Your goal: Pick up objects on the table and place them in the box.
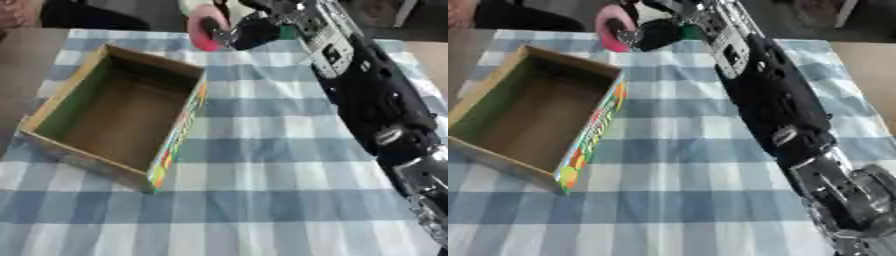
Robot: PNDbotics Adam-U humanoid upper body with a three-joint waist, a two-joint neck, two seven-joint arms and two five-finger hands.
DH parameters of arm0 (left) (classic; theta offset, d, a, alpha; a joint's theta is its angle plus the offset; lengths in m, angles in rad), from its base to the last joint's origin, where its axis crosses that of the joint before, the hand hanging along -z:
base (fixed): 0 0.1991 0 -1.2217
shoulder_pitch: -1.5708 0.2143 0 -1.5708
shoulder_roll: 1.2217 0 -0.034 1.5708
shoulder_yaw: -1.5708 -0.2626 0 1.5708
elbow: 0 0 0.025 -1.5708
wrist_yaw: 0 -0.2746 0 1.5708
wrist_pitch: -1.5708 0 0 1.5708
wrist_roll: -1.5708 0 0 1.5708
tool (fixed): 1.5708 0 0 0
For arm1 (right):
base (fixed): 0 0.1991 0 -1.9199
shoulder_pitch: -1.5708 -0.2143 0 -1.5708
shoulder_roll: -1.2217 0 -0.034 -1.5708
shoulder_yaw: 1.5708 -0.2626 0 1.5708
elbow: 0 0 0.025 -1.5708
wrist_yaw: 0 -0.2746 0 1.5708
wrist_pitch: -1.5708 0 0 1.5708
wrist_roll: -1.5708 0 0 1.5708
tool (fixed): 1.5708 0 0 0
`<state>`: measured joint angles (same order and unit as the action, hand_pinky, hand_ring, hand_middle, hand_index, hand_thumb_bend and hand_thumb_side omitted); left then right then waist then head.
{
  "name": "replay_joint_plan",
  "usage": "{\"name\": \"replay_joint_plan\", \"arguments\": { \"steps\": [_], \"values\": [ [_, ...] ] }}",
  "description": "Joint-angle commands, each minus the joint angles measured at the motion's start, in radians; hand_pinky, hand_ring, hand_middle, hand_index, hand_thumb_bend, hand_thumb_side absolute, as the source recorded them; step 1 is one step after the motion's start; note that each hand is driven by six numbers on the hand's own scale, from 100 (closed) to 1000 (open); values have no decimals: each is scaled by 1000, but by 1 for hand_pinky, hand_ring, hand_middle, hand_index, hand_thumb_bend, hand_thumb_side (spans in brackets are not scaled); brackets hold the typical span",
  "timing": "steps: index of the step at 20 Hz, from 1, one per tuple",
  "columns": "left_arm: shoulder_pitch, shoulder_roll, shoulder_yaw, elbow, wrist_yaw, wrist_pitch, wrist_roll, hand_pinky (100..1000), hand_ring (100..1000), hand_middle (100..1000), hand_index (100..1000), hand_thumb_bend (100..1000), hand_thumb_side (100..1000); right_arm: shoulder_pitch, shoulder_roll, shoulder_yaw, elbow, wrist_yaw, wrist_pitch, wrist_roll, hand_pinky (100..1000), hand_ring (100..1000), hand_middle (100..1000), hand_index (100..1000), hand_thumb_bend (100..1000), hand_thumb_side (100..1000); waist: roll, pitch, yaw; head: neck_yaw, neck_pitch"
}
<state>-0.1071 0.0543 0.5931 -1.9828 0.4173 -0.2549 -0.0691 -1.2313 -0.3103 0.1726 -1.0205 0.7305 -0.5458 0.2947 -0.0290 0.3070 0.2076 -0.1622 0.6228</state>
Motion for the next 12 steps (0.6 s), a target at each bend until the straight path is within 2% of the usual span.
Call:
{"name": "replay_joint_plan", "arguments": {
  "steps": [1,6,12],
  "values": [
    [-8,31,-4,-17,4,-1,-5,504,385,617,773,171,548,-39,17,-14,-2,5,4,-9,682,621,385,403,100,550,2,-20,6,-8,-10],
    [-18,34,-11,-17,12,-6,-10,502,386,616,772,172,551,-54,78,-27,6,6,22,-12,686,620,385,409,100,529,0,-10,28,-28,-16],
    [-33,42,-22,-17,34,-24,-17,498,388,614,770,168,556,-43,176,-54,26,86,56,-55,688,618,383,414,100,506,0,1,54,-66,-23]
  ]
}}
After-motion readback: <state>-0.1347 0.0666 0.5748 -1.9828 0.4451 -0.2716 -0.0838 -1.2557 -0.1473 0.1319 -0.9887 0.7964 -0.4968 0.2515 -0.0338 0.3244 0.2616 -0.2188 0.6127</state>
